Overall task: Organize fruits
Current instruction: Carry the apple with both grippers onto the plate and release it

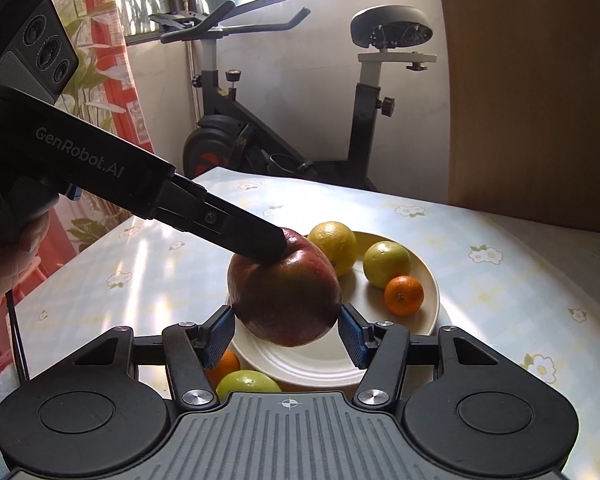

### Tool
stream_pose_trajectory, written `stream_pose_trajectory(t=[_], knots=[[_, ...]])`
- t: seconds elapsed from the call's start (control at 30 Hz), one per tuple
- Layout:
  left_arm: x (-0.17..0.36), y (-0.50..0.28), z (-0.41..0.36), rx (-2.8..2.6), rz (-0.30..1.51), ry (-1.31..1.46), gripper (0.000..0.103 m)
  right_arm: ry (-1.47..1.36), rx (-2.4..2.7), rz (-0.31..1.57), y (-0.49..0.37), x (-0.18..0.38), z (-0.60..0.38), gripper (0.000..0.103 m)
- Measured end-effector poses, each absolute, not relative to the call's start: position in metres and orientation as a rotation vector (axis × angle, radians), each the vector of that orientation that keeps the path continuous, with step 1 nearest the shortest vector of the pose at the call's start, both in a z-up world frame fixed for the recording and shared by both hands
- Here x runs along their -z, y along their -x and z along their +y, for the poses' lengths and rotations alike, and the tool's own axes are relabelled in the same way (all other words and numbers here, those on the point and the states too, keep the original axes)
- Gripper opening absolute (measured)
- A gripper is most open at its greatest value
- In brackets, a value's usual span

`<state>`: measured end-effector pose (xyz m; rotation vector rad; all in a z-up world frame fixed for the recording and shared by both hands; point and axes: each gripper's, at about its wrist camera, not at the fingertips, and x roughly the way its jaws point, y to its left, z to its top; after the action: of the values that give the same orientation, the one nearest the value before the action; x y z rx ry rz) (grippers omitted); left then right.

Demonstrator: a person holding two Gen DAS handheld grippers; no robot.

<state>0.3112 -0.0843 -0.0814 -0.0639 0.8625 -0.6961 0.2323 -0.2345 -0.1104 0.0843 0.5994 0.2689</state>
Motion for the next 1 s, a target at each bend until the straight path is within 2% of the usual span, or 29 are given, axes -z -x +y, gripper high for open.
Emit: stream_pose_trajectory(t=[0.1,0.17,0.2,0.23,0.27,0.33,0.37,0.47,1.0], knots=[[0.088,-0.330,-0.089,0.694,0.896,0.071,0.040,-0.104,-0.248,0.624,-0.257,0.120,-0.245,0.053],[0.097,-0.341,-0.093,0.702,0.932,0.063,0.037,-0.136,-0.250,0.624,-0.270,0.127,-0.253,0.049],[0.104,-0.344,-0.095,0.714,0.957,0.058,0.034,-0.151,-0.263,0.635,-0.277,0.130,-0.255,0.045],[0.110,-0.348,-0.095,0.705,0.968,0.055,0.029,-0.156,-0.276,0.658,-0.285,0.133,-0.255,0.030],[0.114,-0.352,-0.096,0.694,0.973,0.056,0.029,-0.138,-0.292,0.661,-0.289,0.135,-0.253,0.023],[0.122,-0.366,-0.094,0.677,0.988,0.092,0.028,-0.125,-0.289,0.677,-0.297,0.136,-0.251,0.023],[0.125,-0.371,-0.093,0.681,1.001,0.116,0.023,-0.114,-0.282,0.680,-0.301,0.135,-0.251,0.022],[0.131,-0.382,-0.085,0.702,1.023,0.175,0.021,-0.100,-0.290,0.683,-0.306,0.134,-0.253,0.022],[0.125,-0.386,-0.088,0.692,1.023,0.113,0.021,-0.173,-0.291,0.680,-0.308,0.138,-0.258,0.027]])
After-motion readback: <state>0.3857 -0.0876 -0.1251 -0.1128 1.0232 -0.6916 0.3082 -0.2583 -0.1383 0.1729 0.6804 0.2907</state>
